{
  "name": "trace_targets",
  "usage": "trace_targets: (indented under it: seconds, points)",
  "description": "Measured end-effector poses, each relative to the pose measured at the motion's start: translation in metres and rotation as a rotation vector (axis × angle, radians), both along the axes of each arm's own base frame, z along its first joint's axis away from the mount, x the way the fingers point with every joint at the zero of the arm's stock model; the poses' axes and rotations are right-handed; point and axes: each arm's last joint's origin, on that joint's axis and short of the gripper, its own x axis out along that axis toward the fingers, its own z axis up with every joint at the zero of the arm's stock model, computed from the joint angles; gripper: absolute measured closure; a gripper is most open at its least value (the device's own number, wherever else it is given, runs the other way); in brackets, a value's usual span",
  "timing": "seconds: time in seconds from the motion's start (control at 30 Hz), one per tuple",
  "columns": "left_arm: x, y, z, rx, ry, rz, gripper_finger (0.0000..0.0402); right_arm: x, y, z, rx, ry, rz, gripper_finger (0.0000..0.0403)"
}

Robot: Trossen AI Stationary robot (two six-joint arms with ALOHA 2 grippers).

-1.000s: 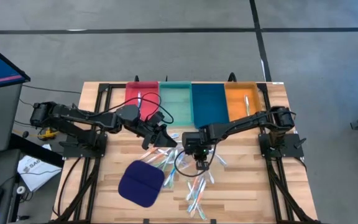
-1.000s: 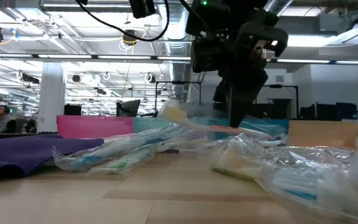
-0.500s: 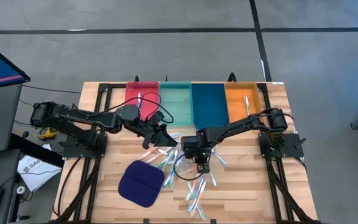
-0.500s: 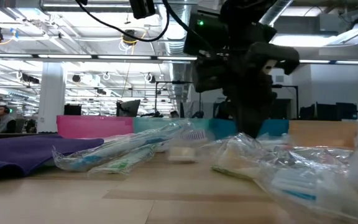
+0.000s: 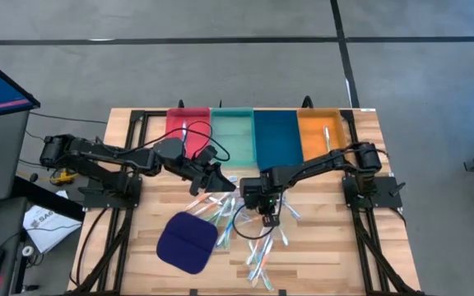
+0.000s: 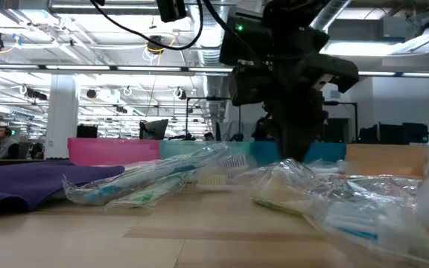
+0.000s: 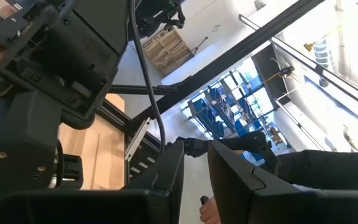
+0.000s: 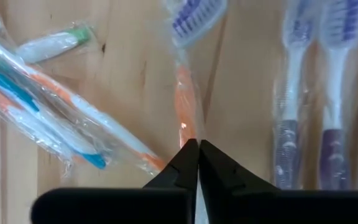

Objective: Pick & Place Toothbrushes
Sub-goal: Put the orange toothbrush into the blue bin

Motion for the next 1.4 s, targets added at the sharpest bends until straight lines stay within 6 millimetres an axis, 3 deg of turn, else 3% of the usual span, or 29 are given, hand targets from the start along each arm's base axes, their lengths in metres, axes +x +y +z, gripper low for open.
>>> trace_targets:
  seconds: [0.2,0.5,0.63,0.8,1.03,1.4]
  points:
    - [0.0,0.0,0.0,0.0,0.0,0.01,0.0334,0.001,-0.003,0.0,0.007,-0.005,0.006,0.0315]
    - [0.0,0.0,0.0,0.013,-0.005,0.011,0.0334,0.001,-0.001,0.0,0.011,-0.014,0.032,0.0137]
    - [0.0,0.0,0.0,0.013,-0.005,0.011,0.0334,0.001,0.004,-0.007,0.039,0.005,0.06,0.0107]
    - [0.0,-0.001,0.0,0.013,-0.005,0.008,0.0334,0.001,0.011,-0.008,0.045,0.01,0.068,0.0114]
    - [0.0,-0.001,0.0,0.013,-0.005,0.011,0.0334,0.001,0.011,-0.015,0.033,0.03,0.094,0.0152]
    - [0.0,0.0,0.0,0.013,-0.005,0.03,0.0334,0.003,0.008,-0.018,-0.01,-0.003,0.147,0.0285]
